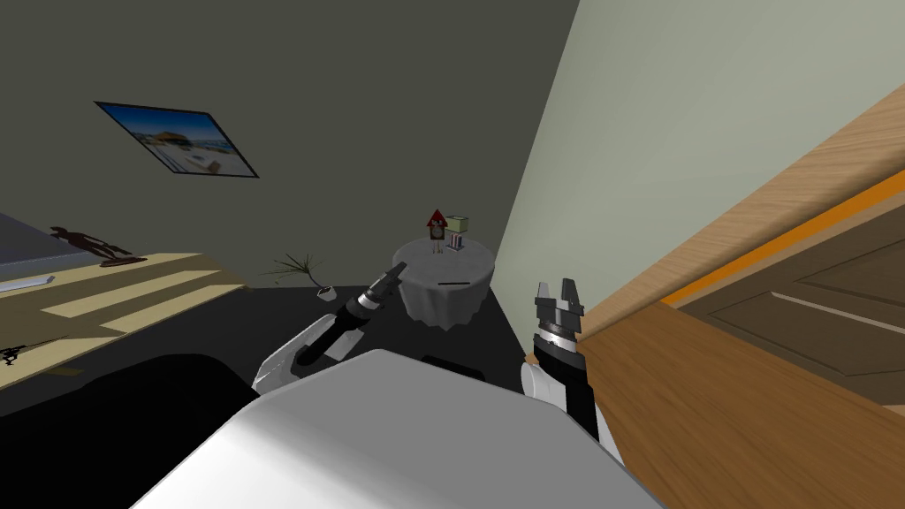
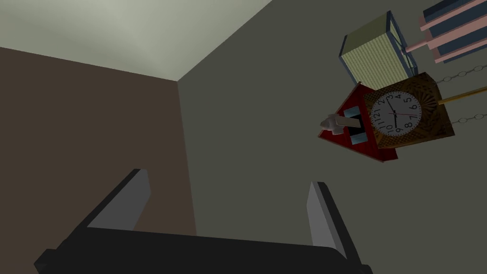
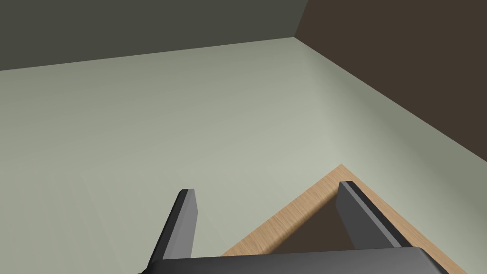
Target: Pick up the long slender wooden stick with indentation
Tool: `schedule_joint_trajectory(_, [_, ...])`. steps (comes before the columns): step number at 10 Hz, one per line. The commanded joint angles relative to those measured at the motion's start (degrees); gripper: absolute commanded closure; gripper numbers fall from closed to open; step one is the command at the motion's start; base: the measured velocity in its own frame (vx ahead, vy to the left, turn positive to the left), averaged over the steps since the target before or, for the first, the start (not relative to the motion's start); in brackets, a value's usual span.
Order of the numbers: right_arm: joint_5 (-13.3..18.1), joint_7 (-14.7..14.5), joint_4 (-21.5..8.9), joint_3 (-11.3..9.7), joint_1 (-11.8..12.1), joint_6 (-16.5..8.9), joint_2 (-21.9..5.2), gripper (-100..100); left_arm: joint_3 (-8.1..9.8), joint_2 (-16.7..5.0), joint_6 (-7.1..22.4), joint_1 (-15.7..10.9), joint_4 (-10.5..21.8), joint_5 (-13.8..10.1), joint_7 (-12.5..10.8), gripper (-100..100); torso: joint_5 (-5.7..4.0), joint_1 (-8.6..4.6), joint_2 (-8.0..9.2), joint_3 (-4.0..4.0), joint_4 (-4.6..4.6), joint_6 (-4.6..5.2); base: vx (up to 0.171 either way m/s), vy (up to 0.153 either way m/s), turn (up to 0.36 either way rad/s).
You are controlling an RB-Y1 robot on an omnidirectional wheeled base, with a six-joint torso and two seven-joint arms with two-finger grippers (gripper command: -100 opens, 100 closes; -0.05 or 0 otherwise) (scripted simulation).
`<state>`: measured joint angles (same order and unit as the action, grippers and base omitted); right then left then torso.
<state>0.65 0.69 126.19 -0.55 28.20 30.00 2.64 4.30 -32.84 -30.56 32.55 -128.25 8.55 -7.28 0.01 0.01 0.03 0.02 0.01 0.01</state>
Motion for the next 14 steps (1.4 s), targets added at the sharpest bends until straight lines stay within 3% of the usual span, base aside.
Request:
schedule_joint_trajectory(1, [0.0, 0.0, 0.0, 0.0, 0.0, 0.0, 0.0, 0, 0.32, -2.9, 0.5, 0.9, 0.9, 1.1, -1.4, -100, 0.00, 0.00, 0.00, 0.00, 0.00, 0.00, -0.011, -0.001, 0.020])
schedule_joint_trajectory(6, [0.0, 0.0, 0.0, 0.0, 0.0, 0.0, 0.0, 0, 0.66, -10.2, 0.5, 1.8, 2.1, 2.0, -2.6, -100, 0.00, -0.02, -0.01, -0.01, 0.00, 0.00, -0.004, -0.001, 0.010])
schedule_joint_trajectory(9, [0.0, 0.0, 0.0, 0.0, 0.0, 0.0, 0.0, 0, 1.36, -16.1, 0.5, 3.6, 4.5, 4.0, -4.8, -100, -0.01, -0.04, -0.02, -0.01, 0.00, 0.00, -0.003, -0.008, 0.012])
schedule_joint_trajectory(14, [0.0, 0.0, 0.0, 0.0, 0.0, 0.0, 0.0, 0, 1.72, -24.0, 0.4, 4.5, 5.8, 5.0, -5.8, -100, -0.01, -0.05, -0.03, -0.02, -0.01, 0.00, 0.000, -0.007, 0.003])
